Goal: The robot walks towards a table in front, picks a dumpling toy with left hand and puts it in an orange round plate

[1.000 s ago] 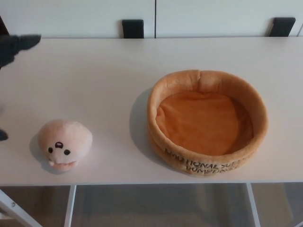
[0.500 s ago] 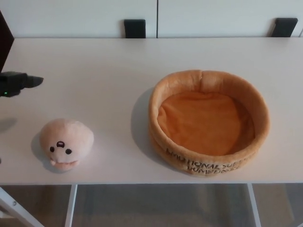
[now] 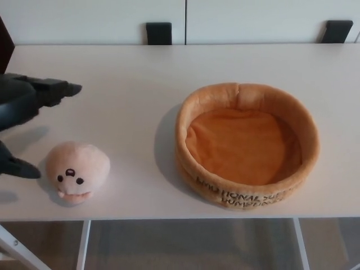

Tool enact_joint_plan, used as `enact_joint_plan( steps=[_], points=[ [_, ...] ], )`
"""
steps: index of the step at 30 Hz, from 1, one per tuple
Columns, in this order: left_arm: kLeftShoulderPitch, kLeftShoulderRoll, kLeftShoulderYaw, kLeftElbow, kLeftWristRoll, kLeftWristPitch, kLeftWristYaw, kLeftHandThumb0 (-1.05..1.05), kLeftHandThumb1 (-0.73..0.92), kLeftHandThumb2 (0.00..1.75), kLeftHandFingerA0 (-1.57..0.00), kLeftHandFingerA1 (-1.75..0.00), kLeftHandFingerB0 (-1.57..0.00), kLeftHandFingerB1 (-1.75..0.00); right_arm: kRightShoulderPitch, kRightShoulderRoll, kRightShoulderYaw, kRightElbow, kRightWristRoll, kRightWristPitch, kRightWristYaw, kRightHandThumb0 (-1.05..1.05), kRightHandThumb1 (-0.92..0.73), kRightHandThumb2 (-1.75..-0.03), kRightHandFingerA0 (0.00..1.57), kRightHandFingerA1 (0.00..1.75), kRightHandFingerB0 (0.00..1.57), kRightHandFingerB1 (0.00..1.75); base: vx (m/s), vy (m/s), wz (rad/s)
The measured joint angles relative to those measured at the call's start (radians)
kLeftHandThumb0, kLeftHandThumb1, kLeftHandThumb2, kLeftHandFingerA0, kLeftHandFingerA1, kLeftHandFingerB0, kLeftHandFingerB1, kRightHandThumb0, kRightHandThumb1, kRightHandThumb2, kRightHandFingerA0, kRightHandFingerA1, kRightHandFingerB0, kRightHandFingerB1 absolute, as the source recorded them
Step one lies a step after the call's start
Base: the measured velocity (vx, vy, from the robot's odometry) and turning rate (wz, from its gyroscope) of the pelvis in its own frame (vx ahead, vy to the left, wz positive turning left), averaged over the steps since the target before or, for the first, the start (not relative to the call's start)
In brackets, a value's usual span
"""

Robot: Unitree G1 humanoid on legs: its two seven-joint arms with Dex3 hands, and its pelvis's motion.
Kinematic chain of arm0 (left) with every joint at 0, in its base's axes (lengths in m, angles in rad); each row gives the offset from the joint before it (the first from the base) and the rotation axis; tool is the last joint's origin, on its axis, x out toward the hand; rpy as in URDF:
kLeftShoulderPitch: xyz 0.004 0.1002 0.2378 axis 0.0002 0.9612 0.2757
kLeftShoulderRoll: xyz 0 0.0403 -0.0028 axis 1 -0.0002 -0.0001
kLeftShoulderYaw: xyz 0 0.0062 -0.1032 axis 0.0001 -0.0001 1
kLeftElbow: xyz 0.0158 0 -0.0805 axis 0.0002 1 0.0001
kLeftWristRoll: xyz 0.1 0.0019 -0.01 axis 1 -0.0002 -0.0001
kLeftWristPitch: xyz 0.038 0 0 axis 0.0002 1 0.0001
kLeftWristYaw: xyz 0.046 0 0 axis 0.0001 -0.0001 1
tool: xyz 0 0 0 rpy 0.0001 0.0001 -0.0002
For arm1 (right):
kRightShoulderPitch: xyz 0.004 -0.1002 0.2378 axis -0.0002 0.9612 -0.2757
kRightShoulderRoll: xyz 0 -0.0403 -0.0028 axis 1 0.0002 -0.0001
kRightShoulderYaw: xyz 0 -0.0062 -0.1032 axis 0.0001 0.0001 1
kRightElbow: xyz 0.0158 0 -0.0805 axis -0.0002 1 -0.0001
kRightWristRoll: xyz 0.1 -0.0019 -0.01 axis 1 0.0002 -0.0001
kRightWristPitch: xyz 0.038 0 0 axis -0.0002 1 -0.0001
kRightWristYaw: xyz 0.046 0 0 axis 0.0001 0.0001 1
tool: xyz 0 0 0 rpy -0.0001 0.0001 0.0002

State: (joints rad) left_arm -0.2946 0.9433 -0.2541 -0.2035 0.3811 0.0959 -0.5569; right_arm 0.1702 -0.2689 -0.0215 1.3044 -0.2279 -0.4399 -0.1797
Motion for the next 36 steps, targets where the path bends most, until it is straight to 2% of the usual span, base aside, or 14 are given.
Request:
enact_joint_plan(
  steps=[11,12,13,14,15,18,19,22,23,24,25,30,32,36],
  points=[
    [-0.014,-0.093,-0.098,0.155,0.154,0.004,0.042,-0.38,0.31,0.58,-0.01,-0.22,0.00,-0.25,-0.009,-0.002,0.000,-0.001,0.000,0.004,0.005,-0.41,-0.56,-0.77,0.66,0.56,0.41,0.45,0.00,0.000,0.00],
    [-0.014,-0.095,-0.100,0.161,0.160,0.004,0.043,-0.39,0.30,0.68,0.00,-0.21,0.00,-0.27,-0.009,-0.002,0.000,0.000,0.000,0.005,0.005,-0.33,-0.66,-0.60,0.64,0.42,0.45,0.34,0.00,0.000,0.00],
    [-0.014,-0.098,-0.103,0.168,0.167,0.003,0.045,-0.41,0.30,0.69,0.00,-0.21,0.00,-0.26,-0.009,-0.002,0.000,0.000,0.000,0.006,0.005,-0.40,-0.57,-0.75,0.60,0.52,0.40,0.44,0.00,0.000,0.00],
    [-0.013,-0.103,-0.111,0.178,0.182,0.003,0.049,-0.41,0.30,0.69,0.00,-0.21,0.00,-0.26,-0.010,-0.003,0.001,-0.001,0.000,0.009,0.005,-0.40,-0.57,-0.75,0.60,0.52,0.40,0.44,0.00,0.000,0.00],
    [-0.012,-0.105,-0.113,0.180,0.187,0.003,0.050,-0.42,0.31,0.70,0.00,-0.19,0.00,-0.25,-0.011,-0.004,0.001,-0.001,0.000,0.009,0.005,-0.33,-0.66,-0.60,0.64,0.42,0.44,0.34,0.00,0.000,0.00],
    [-0.005,-0.117,-0.129,0.192,0.210,-0.003,0.051,-0.44,0.31,0.70,0.00,-0.18,0.00,-0.24,-0.014,-0.006,0.003,-0.001,0.000,0.010,0.005,-0.41,-0.57,-0.76,0.59,0.52,0.41,0.44,0.00,0.000,0.00],
    [-0.004,-0.118,-0.130,0.193,0.213,-0.005,0.051,-0.45,0.37,0.52,0.00,-0.21,0.00,-0.24,-0.014,-0.007,0.004,-0.001,-0.001,0.011,0.005,-0.32,-0.67,-0.60,0.64,0.42,0.44,0.34,0.00,0.000,0.00],
    [-0.002,-0.121,-0.133,0.197,0.230,-0.012,0.051,-0.45,0.37,0.52,0.00,-0.21,0.00,-0.24,-0.016,-0.007,0.005,-0.003,0.000,0.015,0.005,-0.32,-0.67,-0.60,0.64,0.42,0.44,0.34,0.00,0.000,0.00],
    [-0.001,-0.122,-0.133,0.197,0.234,-0.014,0.051,-0.43,0.31,0.69,0.00,-0.17,0.00,-0.26,-0.017,-0.007,0.005,-0.003,0.000,0.016,0.005,-0.40,-0.56,-0.77,0.63,0.55,0.41,0.45,0.00,0.000,0.00],
    [0.000,-0.125,-0.133,0.197,0.238,-0.015,0.050,-0.43,0.31,0.69,0.00,-0.17,0.00,-0.26,-0.018,-0.007,0.004,-0.004,0.000,0.017,0.006,-0.40,-0.56,-0.77,0.63,0.55,0.41,0.45,0.00,0.000,0.00],
    [0.001,-0.126,-0.133,0.196,0.240,-0.016,0.050,-0.44,0.37,0.52,0.00,-0.20,0.00,-0.24,-0.018,-0.007,0.004,-0.004,0.000,0.017,0.006,-0.41,-0.57,-0.77,0.65,0.56,0.41,0.45,0.00,0.000,0.00],
    [0.007,-0.148,-0.133,0.190,0.248,-0.018,0.050,-0.45,0.29,0.65,0.00,-0.19,0.00,-0.23,-0.016,-0.007,0.003,-0.011,0.000,0.016,0.006,-0.40,-0.57,-0.76,0.59,0.52,0.41,0.44,0.00,0.000,0.00],
    [0.009,-0.157,-0.133,0.187,0.252,-0.023,0.050,-0.45,0.37,0.52,0.00,-0.25,0.00,-0.23,-0.015,-0.007,0.002,-0.013,0.001,0.016,0.006,-0.41,-0.58,-0.77,0.60,0.53,0.41,0.44,0.00,0.000,0.00],
    [0.012,-0.169,-0.133,0.179,0.264,-0.031,0.058,-0.43,0.31,0.69,0.00,-0.17,0.00,-0.23,-0.015,-0.007,0.002,-0.011,0.000,0.016,0.006,-0.42,-0.58,-0.77,0.60,0.53,0.40,0.44,0.00,0.000,0.00]
  ],
)
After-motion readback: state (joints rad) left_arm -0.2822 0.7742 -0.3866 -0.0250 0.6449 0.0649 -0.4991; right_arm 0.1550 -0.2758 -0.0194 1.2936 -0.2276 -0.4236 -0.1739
